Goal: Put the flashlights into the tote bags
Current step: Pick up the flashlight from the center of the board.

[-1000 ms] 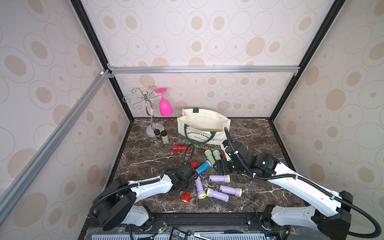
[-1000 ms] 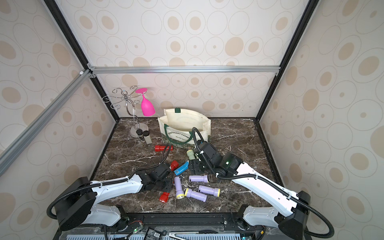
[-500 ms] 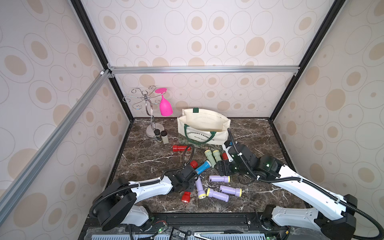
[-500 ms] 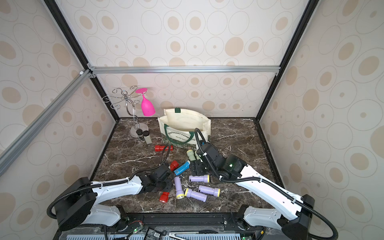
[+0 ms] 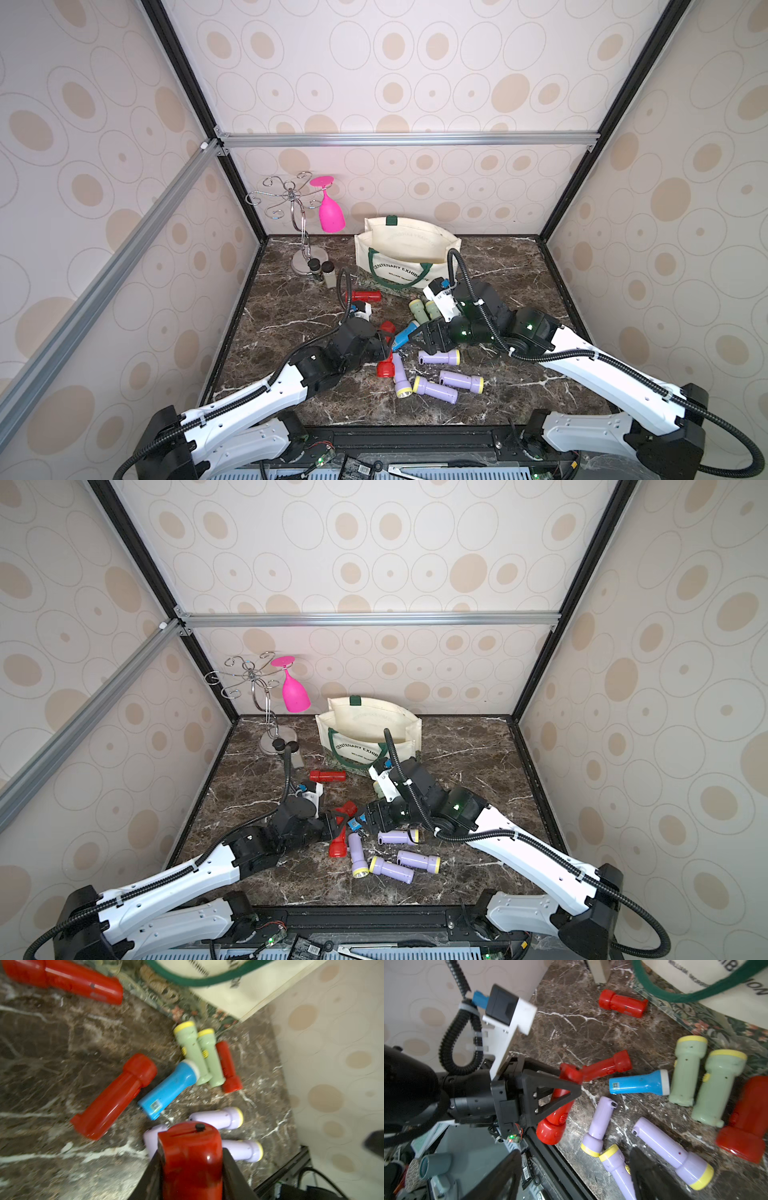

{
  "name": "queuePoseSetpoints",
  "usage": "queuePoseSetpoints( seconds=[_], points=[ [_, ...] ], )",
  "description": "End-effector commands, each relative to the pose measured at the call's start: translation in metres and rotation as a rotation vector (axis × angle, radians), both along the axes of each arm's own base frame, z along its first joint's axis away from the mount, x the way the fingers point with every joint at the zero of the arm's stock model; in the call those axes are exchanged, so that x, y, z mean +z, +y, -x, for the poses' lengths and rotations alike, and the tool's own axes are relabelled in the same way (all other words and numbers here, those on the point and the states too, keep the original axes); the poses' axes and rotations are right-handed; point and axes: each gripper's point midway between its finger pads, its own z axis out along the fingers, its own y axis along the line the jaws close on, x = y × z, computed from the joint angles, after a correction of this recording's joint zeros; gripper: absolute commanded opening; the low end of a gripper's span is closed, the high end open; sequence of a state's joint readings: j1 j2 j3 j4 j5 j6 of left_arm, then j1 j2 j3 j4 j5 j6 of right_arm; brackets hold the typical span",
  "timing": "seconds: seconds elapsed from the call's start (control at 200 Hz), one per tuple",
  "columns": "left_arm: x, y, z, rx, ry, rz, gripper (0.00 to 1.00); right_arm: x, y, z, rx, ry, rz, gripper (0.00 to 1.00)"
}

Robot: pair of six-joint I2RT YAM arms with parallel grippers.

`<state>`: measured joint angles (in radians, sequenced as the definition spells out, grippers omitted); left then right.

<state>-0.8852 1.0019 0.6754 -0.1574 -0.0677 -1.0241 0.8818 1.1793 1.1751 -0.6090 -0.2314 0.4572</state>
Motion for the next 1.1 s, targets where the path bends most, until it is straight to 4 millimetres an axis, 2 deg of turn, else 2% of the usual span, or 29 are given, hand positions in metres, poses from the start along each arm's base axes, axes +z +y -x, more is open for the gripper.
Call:
queuePoseSetpoints(
  seconds=[0.0,0.075,0.17,0.32,0.47,0.555,0.805,0.97,1.095],
  points=[
    [0.060,-0.019,-0.019,0.049,-0.111,0.206,0.15,0.012,0.008,0.010,0.092,-0.003,-0.074,0.88],
    [0.072,-0.025,-0.025,0.063,-0.141,0.258,0.15,0.005,0.007,0.008,0.083,0.017,-0.100,0.91],
    [0.082,-0.036,-0.033,0.068,-0.152,0.320,0.13,0.008,-0.001,0.004,0.066,0.059,-0.163,0.90],
    [0.089,-0.053,-0.043,0.092,-0.130,0.379,0.11,0.006,-0.021,-0.011,0.007,0.074,-0.154,0.92],
    [0.090,-0.061,-0.050,0.132,-0.105,0.511,0.10,0.002,-0.026,-0.012,0.032,0.095,-0.110,0.90],
    [0.095,-0.066,-0.052,0.138,-0.110,0.528,0.09,-0.001,-0.031,-0.015,0.003,0.117,-0.113,0.88],
    [0.101,-0.085,-0.054,0.101,-0.109,0.586,0.08,-0.010,-0.033,-0.021,-0.020,0.120,-0.071,0.79],
    [0.103,-0.089,-0.054,0.094,-0.110,0.637,0.08,-0.014,-0.034,-0.028,-0.049,0.117,-0.068,0.74],
    [0.105,-0.090,-0.055,0.091,-0.116,0.627,0.07,-0.015,-0.032,-0.033,-0.047,0.118,-0.042,0.73]
  ],
)
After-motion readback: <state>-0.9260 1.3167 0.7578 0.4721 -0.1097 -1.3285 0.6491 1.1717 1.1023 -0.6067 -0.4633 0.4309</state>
